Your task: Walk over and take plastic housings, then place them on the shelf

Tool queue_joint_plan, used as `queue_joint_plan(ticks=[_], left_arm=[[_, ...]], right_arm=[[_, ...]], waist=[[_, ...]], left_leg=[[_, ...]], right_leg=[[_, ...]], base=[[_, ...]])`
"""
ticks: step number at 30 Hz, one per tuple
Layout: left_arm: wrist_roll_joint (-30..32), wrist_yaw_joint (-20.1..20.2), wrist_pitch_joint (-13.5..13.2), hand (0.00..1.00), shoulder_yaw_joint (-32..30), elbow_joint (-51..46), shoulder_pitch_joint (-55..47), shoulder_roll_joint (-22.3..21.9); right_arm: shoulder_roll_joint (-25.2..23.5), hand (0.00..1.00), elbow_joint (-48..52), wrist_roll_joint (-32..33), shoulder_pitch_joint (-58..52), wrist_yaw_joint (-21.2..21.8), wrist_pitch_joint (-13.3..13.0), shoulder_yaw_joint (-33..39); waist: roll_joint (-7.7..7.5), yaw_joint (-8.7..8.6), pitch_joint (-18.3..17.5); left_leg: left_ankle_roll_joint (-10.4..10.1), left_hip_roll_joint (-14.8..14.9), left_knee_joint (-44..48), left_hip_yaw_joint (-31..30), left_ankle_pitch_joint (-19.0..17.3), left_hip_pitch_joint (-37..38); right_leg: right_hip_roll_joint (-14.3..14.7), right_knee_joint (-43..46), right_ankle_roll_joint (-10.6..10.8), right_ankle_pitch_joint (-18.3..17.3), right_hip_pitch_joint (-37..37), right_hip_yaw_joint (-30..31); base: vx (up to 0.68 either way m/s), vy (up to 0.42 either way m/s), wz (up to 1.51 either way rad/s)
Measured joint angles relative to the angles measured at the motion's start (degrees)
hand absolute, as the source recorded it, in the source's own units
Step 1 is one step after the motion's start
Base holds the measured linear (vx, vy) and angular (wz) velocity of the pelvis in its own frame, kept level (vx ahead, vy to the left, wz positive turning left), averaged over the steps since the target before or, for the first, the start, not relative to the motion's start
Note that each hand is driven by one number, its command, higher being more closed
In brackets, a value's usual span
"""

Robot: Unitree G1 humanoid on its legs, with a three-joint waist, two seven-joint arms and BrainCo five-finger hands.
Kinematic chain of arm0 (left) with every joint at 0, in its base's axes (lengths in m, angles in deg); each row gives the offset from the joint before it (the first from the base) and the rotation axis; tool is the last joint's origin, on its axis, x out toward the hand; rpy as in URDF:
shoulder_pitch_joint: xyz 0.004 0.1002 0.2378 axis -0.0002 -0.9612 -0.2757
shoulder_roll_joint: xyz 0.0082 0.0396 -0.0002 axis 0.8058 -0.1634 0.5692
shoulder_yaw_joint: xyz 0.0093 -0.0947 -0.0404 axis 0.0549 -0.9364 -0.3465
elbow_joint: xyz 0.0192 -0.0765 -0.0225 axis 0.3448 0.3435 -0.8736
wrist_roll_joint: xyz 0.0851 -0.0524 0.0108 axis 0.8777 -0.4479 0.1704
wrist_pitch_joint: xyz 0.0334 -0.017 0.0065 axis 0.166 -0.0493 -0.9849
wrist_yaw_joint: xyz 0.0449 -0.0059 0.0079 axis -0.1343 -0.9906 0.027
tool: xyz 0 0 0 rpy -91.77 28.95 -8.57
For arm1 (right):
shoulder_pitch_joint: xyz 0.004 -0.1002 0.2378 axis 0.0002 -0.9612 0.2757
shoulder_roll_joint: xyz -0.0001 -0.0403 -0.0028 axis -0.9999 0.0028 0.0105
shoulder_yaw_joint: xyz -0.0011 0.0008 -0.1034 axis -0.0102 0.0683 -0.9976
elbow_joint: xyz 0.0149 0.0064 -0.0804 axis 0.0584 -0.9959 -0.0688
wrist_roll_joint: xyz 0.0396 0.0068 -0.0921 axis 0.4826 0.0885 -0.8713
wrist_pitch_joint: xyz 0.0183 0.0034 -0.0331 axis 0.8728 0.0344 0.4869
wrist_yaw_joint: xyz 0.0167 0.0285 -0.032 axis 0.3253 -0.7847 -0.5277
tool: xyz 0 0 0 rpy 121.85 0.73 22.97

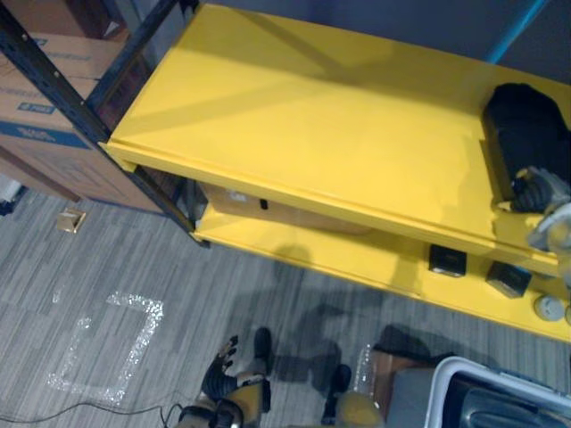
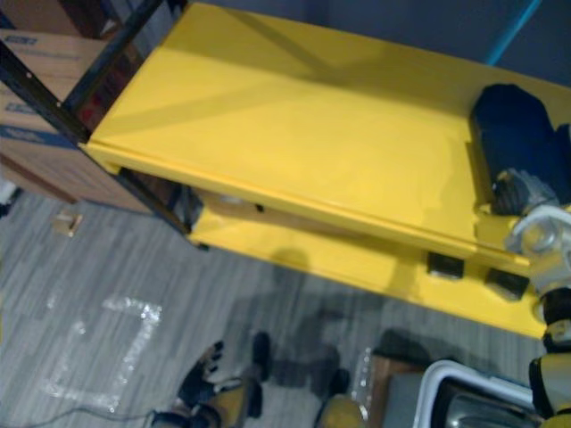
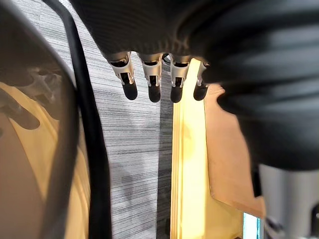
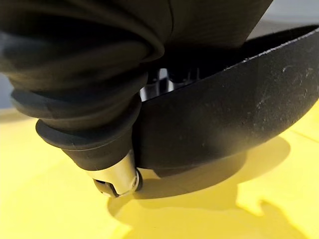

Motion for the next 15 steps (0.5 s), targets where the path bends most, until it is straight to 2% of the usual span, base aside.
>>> queue_joint_plan(ticks=[8,15], left_arm=[[0.02,-0.33,-0.06,0.00,0.06,0.04,-0.01,0.00],[0.02,-0.75,-0.11,0.00,0.15,0.13,-0.01,0.00]], right_arm=[[-0.70,1.00,0.08,2.15,0.00,-0.27,0.43,-0.75],[-2.26,1.00,0.00,4.43,0.22,-2.00,3.93,-0.68]], waist=[[-0.01,0.00,0.01],[0.03,-0.03,0.03]], left_leg=[[0.00,0.05,0.00,0.16,0.00,0.12],[-0.01,0.06,-0.01,0.27,0.00,0.28]], right_leg=[[-0.02,0.11,0.02,0.01,0.07,0.06],[-0.04,0.16,0.03,0.01,0.06,0.13]], base=[[0.00,0.000,0.00],[0.00,0.000,0.00]])
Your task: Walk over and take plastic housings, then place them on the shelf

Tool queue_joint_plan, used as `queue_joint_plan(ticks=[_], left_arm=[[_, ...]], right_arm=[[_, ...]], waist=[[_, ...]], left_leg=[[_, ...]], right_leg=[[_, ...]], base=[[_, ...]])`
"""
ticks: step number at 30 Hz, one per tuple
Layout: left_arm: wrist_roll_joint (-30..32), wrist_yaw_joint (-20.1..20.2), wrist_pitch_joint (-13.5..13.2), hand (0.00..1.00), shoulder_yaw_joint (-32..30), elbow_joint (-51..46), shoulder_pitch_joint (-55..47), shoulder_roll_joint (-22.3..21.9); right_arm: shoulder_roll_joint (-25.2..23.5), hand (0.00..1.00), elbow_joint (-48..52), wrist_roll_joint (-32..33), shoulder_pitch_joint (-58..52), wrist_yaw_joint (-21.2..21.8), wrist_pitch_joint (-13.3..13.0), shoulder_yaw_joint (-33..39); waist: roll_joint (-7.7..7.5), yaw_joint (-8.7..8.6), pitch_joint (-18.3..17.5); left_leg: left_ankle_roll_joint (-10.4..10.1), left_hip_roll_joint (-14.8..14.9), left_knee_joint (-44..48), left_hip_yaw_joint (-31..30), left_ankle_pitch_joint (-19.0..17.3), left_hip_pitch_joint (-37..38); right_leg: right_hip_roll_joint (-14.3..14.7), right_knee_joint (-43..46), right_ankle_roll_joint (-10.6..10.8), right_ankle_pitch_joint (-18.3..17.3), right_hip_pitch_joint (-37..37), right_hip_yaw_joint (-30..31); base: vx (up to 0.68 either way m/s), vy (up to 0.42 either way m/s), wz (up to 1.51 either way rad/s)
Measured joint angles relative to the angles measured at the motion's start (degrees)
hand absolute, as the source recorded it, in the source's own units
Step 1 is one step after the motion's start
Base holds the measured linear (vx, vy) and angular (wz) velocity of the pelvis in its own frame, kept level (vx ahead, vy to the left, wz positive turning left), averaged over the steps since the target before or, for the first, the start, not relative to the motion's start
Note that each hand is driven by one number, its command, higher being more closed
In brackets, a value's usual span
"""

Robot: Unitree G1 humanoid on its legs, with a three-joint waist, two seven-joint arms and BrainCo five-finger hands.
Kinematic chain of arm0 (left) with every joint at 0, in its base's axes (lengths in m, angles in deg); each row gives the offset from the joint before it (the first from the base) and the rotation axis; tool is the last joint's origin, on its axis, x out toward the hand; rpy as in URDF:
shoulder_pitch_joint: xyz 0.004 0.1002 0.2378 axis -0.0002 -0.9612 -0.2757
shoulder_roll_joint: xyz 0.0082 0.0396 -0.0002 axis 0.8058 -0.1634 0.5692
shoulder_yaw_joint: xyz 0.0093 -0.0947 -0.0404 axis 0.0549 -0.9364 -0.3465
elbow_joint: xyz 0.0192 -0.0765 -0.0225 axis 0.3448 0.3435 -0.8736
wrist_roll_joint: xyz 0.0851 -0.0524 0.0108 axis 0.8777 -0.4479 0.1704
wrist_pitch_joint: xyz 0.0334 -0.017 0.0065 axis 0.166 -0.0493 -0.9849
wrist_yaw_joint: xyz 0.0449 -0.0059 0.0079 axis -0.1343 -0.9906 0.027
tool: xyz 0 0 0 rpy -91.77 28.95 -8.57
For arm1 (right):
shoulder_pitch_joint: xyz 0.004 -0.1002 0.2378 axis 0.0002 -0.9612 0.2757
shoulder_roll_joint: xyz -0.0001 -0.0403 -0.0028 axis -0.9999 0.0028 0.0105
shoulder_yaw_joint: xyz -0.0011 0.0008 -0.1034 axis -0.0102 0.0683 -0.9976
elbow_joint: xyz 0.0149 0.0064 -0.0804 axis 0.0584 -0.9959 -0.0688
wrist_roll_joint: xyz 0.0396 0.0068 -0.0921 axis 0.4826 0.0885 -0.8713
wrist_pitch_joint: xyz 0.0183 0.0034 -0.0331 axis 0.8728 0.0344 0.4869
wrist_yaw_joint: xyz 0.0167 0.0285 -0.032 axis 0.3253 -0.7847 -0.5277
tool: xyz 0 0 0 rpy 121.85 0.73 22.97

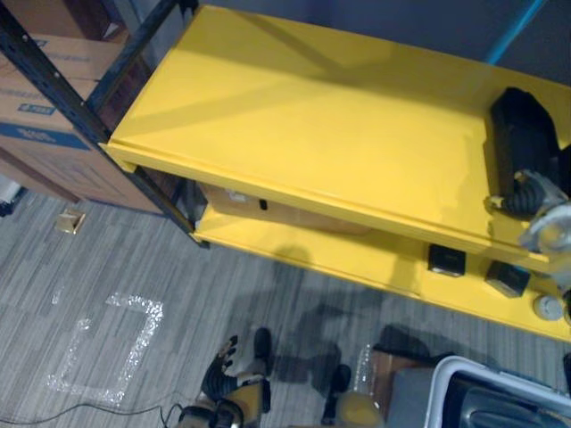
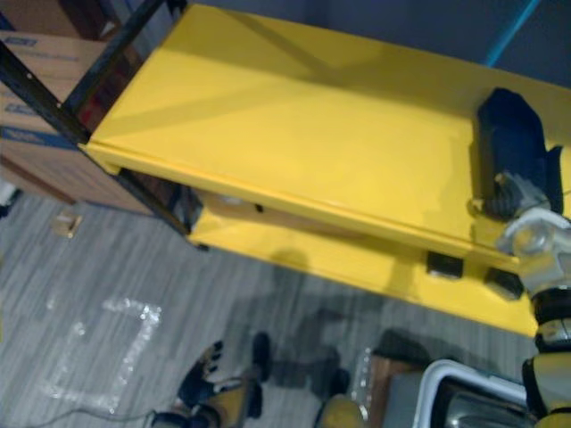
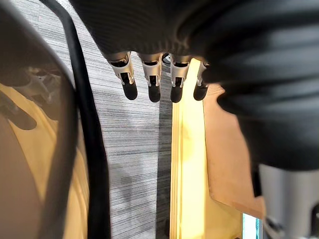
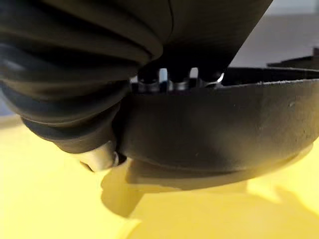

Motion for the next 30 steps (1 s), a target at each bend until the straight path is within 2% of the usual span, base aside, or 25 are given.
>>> queue_joint_plan(ticks=[16,17,21,30], left_arm=[[-0.02,-1.02,-2.24,0.00,0.09,0.60,0.17,-0.25],[-0.03,-1.11,-2.30,0.00,0.10,0.60,0.21,-0.29],[-0.61,-1.74,-2.67,0.00,0.23,0.66,0.24,-0.32],[-1.31,-1.82,-3.74,0.00,0.31,1.24,0.23,-0.32]], right_arm=[[-1.61,1.00,-3.39,-0.01,4.19,-1.23,1.11,1.11],[-1.61,0.00,-3.75,-0.01,4.64,-1.24,1.11,1.12],[-1.86,0.00,-4.62,0.09,5.17,-1.35,1.00,1.17],[-1.90,0.00,-4.84,-0.23,5.28,-5.74,0.20,2.18]], waist=[[0.66,-0.16,1.75],[0.77,-0.17,1.98],[0.87,-0.10,2.32],[0.86,-0.17,2.33]], left_leg=[[0.00,0.02,-0.01,0.13,0.00,0.21],[0.00,0.03,-0.01,0.13,0.01,0.23],[-0.09,0.02,-0.01,0.08,0.07,0.07],[-0.10,0.08,-0.01,0.09,0.07,0.08]], right_leg=[[-0.02,0.08,0.03,0.00,0.10,0.08],[-0.02,0.11,0.02,0.00,0.10,0.09],[-0.02,0.08,-0.04,-0.04,0.00,0.08],[0.04,0.09,0.00,-0.02,0.01,0.05]], base=[[0.00,0.000,0.00],[0.00,0.000,0.00],[0.00,0.000,0.00],[0.00,0.000,0.00]])
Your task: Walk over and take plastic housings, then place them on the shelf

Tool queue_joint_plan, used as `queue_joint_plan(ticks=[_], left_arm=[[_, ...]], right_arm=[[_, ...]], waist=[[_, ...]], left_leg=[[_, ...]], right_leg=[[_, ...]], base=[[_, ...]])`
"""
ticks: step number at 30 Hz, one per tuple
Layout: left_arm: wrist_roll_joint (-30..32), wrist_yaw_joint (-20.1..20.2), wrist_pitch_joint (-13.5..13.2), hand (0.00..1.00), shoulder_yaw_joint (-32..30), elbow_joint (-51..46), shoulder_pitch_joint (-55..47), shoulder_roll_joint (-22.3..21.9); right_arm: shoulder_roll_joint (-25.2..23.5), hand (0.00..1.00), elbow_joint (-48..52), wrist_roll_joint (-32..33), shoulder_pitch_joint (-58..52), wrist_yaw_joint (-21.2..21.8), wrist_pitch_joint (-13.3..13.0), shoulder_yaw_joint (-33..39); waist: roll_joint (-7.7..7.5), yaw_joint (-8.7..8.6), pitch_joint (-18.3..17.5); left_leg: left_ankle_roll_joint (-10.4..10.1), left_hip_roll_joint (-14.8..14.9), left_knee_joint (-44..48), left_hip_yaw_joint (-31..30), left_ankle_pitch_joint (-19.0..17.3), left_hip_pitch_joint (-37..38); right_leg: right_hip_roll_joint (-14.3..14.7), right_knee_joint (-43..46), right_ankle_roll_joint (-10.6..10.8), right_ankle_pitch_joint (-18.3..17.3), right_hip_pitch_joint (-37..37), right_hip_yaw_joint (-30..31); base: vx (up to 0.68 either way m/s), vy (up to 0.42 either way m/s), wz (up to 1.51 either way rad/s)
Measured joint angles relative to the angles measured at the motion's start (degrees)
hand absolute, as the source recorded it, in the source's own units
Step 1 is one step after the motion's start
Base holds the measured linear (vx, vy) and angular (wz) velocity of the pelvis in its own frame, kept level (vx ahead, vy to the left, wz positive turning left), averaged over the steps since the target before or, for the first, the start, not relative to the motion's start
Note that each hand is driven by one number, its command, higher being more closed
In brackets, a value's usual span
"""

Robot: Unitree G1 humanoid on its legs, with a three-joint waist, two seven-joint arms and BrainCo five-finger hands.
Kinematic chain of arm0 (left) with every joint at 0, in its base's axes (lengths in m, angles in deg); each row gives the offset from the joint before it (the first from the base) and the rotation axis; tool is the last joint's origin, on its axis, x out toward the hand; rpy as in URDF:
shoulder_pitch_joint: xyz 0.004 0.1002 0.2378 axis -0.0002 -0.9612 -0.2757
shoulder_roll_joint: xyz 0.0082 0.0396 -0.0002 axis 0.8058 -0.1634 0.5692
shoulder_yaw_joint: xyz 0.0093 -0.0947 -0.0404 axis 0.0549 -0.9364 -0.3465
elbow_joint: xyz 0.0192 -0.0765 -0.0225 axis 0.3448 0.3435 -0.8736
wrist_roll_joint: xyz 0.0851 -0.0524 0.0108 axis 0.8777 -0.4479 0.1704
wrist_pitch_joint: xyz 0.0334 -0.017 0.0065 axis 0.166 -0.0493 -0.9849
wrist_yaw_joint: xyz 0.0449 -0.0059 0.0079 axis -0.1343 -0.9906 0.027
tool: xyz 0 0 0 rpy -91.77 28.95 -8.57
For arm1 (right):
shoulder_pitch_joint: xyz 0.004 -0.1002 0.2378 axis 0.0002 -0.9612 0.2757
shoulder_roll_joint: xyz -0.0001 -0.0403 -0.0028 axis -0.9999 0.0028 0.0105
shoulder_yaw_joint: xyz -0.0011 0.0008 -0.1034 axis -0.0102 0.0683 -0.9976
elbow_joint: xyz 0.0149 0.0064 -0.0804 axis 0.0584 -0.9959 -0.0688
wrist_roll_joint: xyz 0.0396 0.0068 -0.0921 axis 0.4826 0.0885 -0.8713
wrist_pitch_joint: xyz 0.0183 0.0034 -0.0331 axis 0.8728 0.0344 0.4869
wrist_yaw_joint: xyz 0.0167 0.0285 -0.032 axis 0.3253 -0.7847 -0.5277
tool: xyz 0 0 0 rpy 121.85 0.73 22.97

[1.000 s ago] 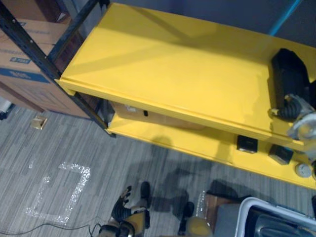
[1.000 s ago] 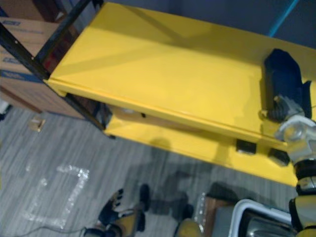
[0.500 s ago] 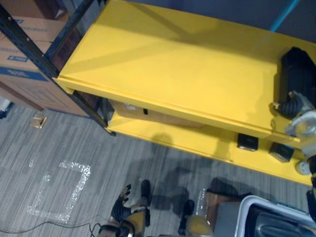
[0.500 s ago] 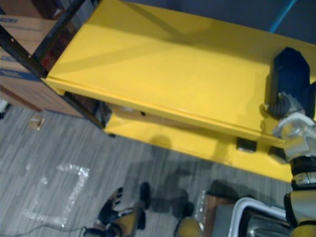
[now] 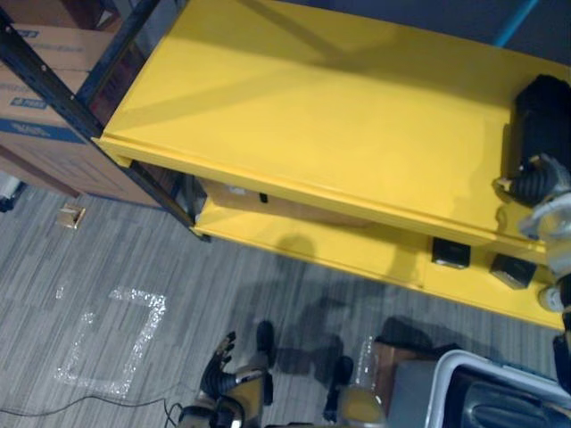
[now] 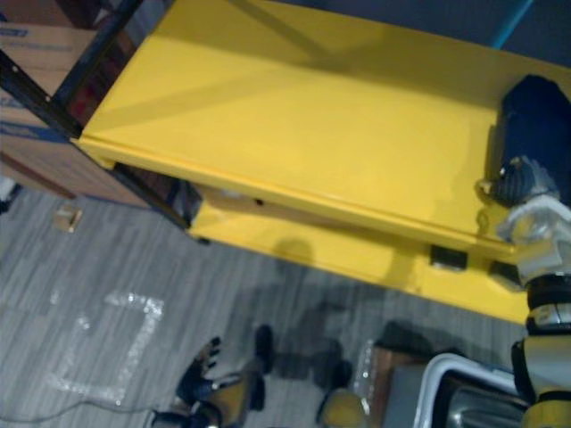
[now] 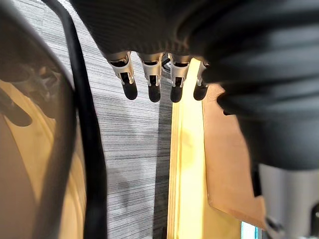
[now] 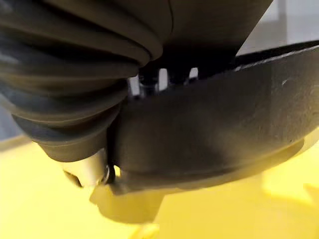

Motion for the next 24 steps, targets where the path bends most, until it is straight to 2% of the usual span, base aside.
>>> queue_joint_plan(ticks=[4,7,12,16,19,20,24], left_arm=[[0.00,-0.04,-0.69,0.00,0.05,0.35,0.02,-0.01],[-0.01,-0.28,-1.16,0.00,0.12,0.62,0.02,-0.01],[-0.20,-0.40,-1.42,0.00,0.21,0.88,0.02,0.01],[-0.19,-0.36,-2.49,0.00,0.29,1.70,0.03,0.07],[-0.18,-0.35,-2.48,0.00,0.76,2.03,0.13,0.51],[-0.18,-0.36,-2.45,0.00,1.17,2.38,0.14,0.80],[-0.12,-0.32,-2.39,0.00,2.00,3.99,-0.51,1.55]], right_arm=[[-0.10,0.00,0.00,-2.81,-0.01,-7.62,0.03,0.02],[-0.10,0.00,0.16,-5.04,-0.03,-15.71,-0.07,0.49],[-0.14,0.00,5.09,-9.03,-1.93,-23.79,-0.44,5.22],[-0.27,0.00,13.80,-10.42,-7.81,-27.98,-0.04,9.29],[-1.82,0.00,20.33,-10.85,-12.60,-28.14,1.02,12.40],[-3.37,1.00,24.41,-10.45,-15.85,-28.12,1.32,14.44],[-10.80,1.00,37.68,-4.46,-27.41,-25.49,2.75,18.57]], waist=[[0.00,-0.01,0.00],[0.00,-0.09,0.00],[0.00,-0.43,-0.03],[-0.14,-1.12,-0.19],[-0.22,-1.81,-0.44],[-0.36,-1.99,-1.23],[-1.21,-3.53,-5.31]], left_leg=[[0.00,-0.01,0.00,0.03,0.00,0.02],[0.00,-0.01,0.00,0.06,0.00,0.08],[-0.01,0.01,0.00,0.16,-0.01,0.22],[-0.03,0.03,0.00,0.28,-0.03,0.75],[-0.03,0.16,0.00,0.60,-0.05,1.38],[-0.03,0.28,0.00,1.47,-0.07,1.37],[-0.31,0.59,0.01,2.32,-0.46,1.68]], right_leg=[[-0.03,-0.01,0.00,0.00,0.00,0.02],[-0.04,-0.02,0.00,0.00,0.04,0.05],[-0.04,-0.05,0.01,0.01,0.16,0.14],[-0.01,-0.20,0.02,0.01,0.94,0.18],[0.01,-0.17,0.03,0.02,1.12,0.49],[0.06,-0.21,0.04,0.02,0.99,0.84],[0.28,-0.50,0.04,0.03,0.93,1.83]], base=[[0.00,0.000,0.00],[0.00,0.000,0.00],[0.00,0.000,0.00],[0.00,0.000,0.00],[-0.01,0.000,-0.07],[0.00,0.000,-0.18],[0.02,-0.019,-0.13]])
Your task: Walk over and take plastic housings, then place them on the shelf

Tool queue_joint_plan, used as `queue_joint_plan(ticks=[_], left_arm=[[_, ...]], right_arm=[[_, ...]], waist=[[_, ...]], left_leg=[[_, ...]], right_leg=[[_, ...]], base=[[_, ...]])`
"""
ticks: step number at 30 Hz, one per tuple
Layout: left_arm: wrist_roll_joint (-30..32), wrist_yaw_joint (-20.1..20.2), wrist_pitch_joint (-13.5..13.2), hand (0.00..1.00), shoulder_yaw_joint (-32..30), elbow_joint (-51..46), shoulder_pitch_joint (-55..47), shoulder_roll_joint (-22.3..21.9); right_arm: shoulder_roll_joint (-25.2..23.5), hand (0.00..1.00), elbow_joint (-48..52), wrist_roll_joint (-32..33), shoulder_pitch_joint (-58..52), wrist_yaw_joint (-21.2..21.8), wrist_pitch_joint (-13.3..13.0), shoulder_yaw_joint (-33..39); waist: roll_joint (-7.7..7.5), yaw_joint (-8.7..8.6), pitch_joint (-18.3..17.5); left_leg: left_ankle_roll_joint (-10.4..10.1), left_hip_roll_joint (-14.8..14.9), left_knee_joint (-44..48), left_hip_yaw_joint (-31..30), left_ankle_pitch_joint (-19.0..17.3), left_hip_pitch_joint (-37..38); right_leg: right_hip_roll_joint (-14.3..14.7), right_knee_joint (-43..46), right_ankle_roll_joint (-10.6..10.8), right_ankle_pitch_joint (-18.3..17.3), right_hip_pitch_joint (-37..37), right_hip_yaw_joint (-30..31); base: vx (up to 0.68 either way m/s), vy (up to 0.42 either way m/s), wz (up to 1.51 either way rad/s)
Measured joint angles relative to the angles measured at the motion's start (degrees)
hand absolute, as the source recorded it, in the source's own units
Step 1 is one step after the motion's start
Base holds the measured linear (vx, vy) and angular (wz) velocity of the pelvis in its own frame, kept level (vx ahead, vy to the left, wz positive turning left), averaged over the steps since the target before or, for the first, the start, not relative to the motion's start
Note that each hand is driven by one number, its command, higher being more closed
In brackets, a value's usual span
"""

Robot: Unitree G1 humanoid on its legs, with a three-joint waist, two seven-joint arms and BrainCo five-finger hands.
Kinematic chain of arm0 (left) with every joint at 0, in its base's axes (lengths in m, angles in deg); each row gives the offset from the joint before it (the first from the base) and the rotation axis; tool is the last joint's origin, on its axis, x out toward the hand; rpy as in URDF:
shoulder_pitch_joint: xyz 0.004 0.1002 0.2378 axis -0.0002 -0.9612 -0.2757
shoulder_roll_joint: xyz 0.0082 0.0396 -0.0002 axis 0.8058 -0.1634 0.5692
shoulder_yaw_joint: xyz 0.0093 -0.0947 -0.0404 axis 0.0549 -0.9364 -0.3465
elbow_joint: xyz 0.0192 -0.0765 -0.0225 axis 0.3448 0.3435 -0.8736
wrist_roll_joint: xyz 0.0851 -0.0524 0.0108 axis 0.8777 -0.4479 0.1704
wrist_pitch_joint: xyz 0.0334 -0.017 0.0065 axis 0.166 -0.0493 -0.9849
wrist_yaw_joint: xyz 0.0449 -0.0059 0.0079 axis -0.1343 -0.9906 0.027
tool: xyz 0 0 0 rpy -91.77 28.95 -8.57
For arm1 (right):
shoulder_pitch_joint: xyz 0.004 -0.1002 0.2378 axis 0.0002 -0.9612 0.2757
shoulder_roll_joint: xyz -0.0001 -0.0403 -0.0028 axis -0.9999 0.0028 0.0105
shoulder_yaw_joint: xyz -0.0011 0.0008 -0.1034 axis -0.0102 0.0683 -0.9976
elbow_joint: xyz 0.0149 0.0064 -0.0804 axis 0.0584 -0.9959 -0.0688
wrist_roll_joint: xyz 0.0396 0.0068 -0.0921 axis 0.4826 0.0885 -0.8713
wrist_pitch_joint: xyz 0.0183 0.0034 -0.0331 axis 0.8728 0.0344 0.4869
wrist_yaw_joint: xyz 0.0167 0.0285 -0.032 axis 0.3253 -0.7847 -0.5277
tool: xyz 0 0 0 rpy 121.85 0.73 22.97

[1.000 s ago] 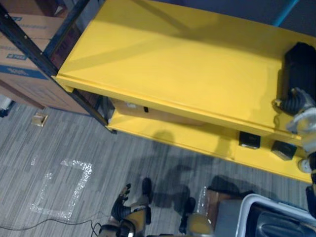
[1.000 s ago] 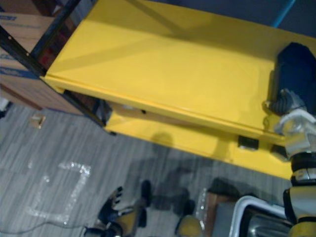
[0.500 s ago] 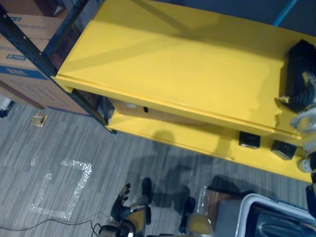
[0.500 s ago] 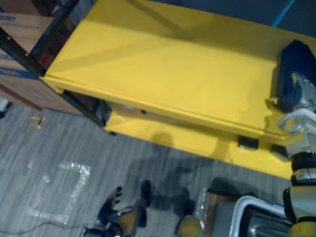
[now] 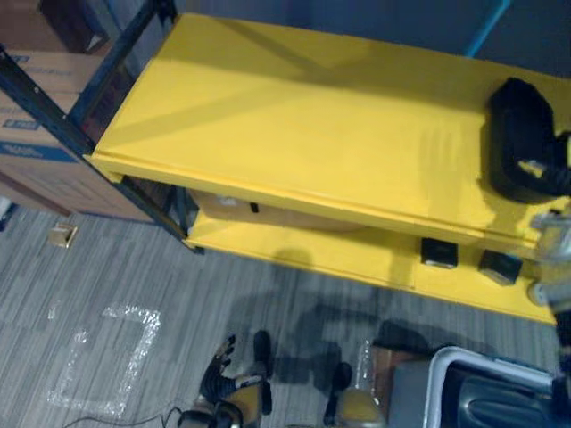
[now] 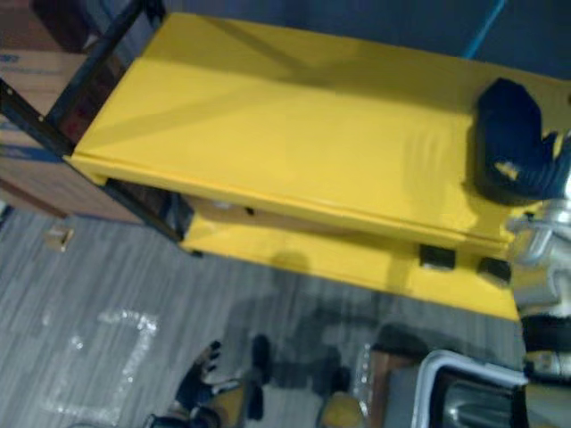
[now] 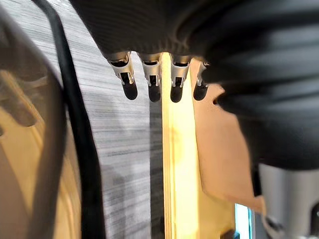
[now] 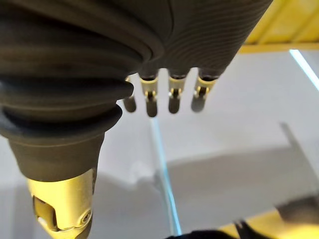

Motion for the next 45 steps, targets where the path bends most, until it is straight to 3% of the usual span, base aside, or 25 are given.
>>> queue_joint_plan(ticks=[4,6,9,12,14,23,28,45], left_arm=[[0.18,0.00,0.82,0.00,-0.18,0.44,-0.12,-0.09],[0.49,0.00,1.77,0.00,-1.20,1.00,0.13,-1.05],[1.49,-0.11,2.88,0.00,-3.01,3.56,1.11,-3.53],[3.21,-0.16,3.83,0.00,-3.28,4.33,1.46,-4.15],[4.53,-0.49,4.11,0.00,-3.37,4.33,1.44,-4.58],[4.50,-0.76,5.42,0.00,-4.32,4.28,1.38,-4.99],[4.49,-0.75,6.20,0.00,-4.21,4.17,1.61,-4.98],[4.81,-0.77,6.33,0.00,-2.38,4.17,2.62,-5.08]], right_arm=[[-7.93,1.00,11.24,9.09,-10.04,7.16,0.64,1.25],[-14.80,1.00,17.03,21.42,-17.57,11.85,0.69,1.89],[-22.27,1.00,17.20,32.12,-24.35,16.02,0.49,1.92],[-27.10,1.00,16.19,38.33,-28.47,19.23,-1.54,1.83],[-28.80,1.00,13.43,40.74,-28.92,21.28,-4.44,1.68],[-30.01,1.00,7.12,42.63,-24.35,21.26,-9.30,1.73],[-30.43,1.00,7.14,43.09,-21.02,20.54,-10.48,1.76],[-28.05,1.00,0.43,43.22,-7.81,15.01,-11.26,1.91]], waist=[[-0.48,-1.38,-2.35],[-0.63,-1.73,-3.54],[-0.67,-2.91,-5.02],[-0.50,-3.38,-5.94],[-0.17,-3.42,-6.26],[0.71,-2.55,-7.18],[0.81,-2.36,-7.24],[1.78,-0.76,-6.63]], left_leg=[[-0.18,0.83,0.00,1.89,-0.47,1.29],[-0.34,1.40,-0.01,3.19,-0.68,2.01],[-0.40,1.74,-0.01,3.80,-0.96,2.31],[-0.46,2.00,-0.01,5.27,-1.57,2.99],[-0.03,1.97,-0.01,5.68,-1.85,3.01],[0.33,1.00,-0.01,5.38,-2.34,2.70],[0.32,0.66,0.00,4.16,-2.36,2.78],[0.09,-0.01,-0.02,2.23,-2.71,3.64]], right_leg=[[0.57,-0.10,-0.22,0.09,0.09,1.80],[0.74,-0.22,-0.45,-0.01,0.01,3.09],[0.87,-0.23,-0.63,-0.32,0.02,3.60],[1.20,-0.11,-0.59,-0.22,0.04,4.84],[1.15,-0.26,-0.58,-0.23,-0.01,5.13],[0.34,-0.38,-0.38,-0.31,0.10,4.91],[0.16,-0.34,-0.04,0.08,0.86,4.17],[-0.33,-0.79,-0.33,-1.63,2.82,1.39]], base=[[-0.01,-0.023,-0.28],[-0.04,-0.016,-0.26],[-0.05,-0.002,-0.15],[-0.06,0.017,-0.25],[-0.05,0.032,-0.07],[0.03,0.009,0.04],[0.09,-0.014,0.09],[0.01,-0.001,0.07]])
